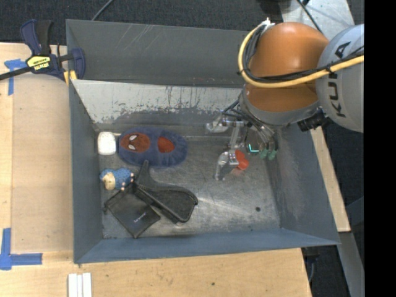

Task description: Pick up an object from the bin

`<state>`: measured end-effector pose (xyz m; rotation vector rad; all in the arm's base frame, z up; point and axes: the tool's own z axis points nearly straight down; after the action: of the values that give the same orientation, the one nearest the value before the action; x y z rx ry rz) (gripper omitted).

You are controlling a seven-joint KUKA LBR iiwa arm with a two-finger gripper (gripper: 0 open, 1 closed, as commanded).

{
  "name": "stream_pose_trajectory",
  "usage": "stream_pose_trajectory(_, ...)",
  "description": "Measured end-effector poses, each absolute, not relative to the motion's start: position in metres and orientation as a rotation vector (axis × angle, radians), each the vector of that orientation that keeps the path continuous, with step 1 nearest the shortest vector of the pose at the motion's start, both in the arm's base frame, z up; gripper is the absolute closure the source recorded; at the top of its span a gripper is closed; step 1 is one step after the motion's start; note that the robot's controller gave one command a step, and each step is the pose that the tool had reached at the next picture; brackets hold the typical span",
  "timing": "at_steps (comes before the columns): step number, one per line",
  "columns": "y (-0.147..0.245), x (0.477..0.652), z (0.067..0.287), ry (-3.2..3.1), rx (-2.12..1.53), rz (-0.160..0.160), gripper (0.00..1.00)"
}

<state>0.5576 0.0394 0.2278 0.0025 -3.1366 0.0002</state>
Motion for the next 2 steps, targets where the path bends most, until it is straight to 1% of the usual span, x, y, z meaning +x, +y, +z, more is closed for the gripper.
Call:
stream_pose_trajectory(1, 0.095, 0.615, 0.087, -3.113, 0.461, 0.001, 0.00)
stream_pose_trajectory(2, 0.163, 0.613, 0.192, -3.086, 0.654, -0.005, 0.00)
